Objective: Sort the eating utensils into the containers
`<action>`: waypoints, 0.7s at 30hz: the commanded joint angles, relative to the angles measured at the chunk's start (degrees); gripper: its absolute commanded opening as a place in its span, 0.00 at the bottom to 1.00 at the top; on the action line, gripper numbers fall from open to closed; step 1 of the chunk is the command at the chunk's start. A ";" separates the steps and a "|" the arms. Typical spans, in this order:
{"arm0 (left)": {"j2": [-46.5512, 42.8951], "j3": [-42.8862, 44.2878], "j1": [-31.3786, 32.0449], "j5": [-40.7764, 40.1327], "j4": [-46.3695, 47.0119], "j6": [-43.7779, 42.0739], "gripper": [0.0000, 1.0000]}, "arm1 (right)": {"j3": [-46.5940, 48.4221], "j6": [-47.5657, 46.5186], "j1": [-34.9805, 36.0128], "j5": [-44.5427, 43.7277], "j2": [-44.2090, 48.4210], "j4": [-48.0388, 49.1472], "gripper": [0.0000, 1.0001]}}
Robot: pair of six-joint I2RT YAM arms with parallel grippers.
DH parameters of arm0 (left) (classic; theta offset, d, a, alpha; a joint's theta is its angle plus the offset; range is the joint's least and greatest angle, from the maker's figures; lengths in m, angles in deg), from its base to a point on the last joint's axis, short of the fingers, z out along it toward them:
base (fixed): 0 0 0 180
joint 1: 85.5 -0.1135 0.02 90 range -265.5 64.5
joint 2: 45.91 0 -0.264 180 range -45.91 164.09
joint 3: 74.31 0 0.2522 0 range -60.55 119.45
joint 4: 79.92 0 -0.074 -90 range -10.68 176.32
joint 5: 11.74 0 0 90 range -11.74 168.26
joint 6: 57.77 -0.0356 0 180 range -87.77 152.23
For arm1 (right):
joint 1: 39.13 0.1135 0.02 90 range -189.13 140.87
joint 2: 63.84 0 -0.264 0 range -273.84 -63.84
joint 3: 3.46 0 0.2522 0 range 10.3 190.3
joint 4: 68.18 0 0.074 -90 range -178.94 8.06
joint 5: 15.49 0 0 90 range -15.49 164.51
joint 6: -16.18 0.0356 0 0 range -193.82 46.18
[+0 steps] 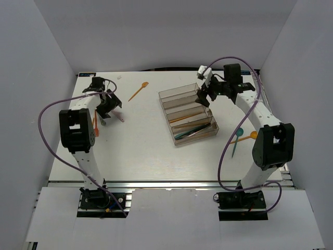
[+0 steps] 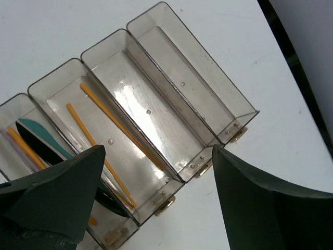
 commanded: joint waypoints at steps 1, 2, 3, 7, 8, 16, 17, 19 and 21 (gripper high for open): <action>3.66 6.46 0.15 -5.68 -4.31 1.02 0.86 | -2.98 11.50 -1.65 -5.36 1.20 8.66 0.89; 4.99 7.69 0.15 -6.30 -5.11 1.46 0.85 | -3.33 12.20 -2.44 -4.77 1.12 9.29 0.89; 6.22 9.62 0.15 -6.57 -5.47 1.46 0.82 | -3.43 13.69 -4.28 -3.98 1.12 10.42 0.89; 11.32 13.06 0.15 -5.78 -6.00 1.81 0.72 | -3.51 14.94 -6.66 -1.42 0.94 10.70 0.89; 11.85 14.02 0.15 -5.60 -6.09 1.81 0.69 | -3.69 14.94 -7.01 -1.25 1.29 10.70 0.89; 14.58 15.36 0.32 -7.62 -11.09 -0.12 0.33 | -4.48 15.46 -7.28 -1.86 2.35 11.22 0.89; 14.23 14.57 0.24 -7.97 -11.44 -0.82 0.30 | -4.39 15.46 -7.28 -1.86 2.69 11.05 0.89; 13.36 12.03 0.32 -8.33 -11.45 -1.87 0.20 | -4.13 14.77 -7.37 -1.60 3.13 10.88 0.89; 12.04 10.18 0.24 -8.07 -11.27 -2.40 0.12 | -3.69 13.28 -7.37 -1.25 4.19 10.87 0.89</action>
